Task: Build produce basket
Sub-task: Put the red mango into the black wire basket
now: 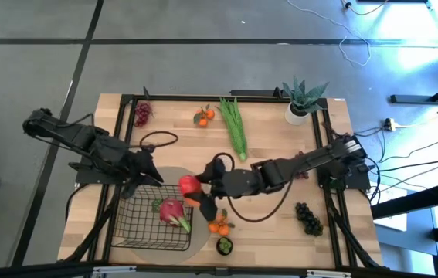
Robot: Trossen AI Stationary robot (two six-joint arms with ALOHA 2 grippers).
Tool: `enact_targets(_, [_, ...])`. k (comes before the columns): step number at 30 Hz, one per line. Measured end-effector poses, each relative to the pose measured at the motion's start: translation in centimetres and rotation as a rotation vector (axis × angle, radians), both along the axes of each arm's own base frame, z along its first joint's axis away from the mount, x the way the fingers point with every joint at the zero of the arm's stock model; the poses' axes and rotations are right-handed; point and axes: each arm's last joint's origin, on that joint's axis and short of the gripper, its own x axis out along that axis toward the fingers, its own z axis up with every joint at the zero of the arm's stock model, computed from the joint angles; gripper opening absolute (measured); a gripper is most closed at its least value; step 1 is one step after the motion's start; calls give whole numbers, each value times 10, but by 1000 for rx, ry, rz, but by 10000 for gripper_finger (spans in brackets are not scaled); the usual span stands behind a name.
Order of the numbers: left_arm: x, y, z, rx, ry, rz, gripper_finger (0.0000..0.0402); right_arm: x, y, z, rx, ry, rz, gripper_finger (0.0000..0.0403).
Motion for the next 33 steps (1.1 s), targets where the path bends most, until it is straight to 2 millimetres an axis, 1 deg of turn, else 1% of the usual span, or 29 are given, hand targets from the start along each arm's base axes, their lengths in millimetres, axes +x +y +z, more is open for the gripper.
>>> enact_targets(3, [-11, 2, 6, -7, -45, -20, 60, 11, 3, -17, 28, -27, 47, 239])
enact_targets(6, [-23, 5, 10, 2, -84, -47, 60, 22, 6, -32, 12, -39, 64, 239])
enact_targets(9, [-32, 8, 13, 4, -119, -60, 60, 34, 11, -45, 5, -95, 88, 239])
enact_targets(12, [-36, 9, 13, 7, -112, -60, 60, 47, 17, -61, 27, -140, 134, 239])
enact_targets(17, [-39, 11, 9, 25, -72, -58, 60, 62, 24, -96, 46, -124, 204, 239])
enact_targets(19, [-40, 11, 8, 30, -61, -59, 60, 65, 26, -108, 55, -106, 248, 239])
enact_targets(24, [-40, 11, 6, 37, -44, -59, 60, 70, 31, -131, 68, -70, 329, 239])
enact_targets(27, [-40, 11, 6, 36, -44, -59, 60, 72, 32, -139, 46, -57, 356, 239])
enact_targets(33, [-40, 11, 6, 36, -45, -59, 60, 71, 33, -140, -11, -64, 413, 239])
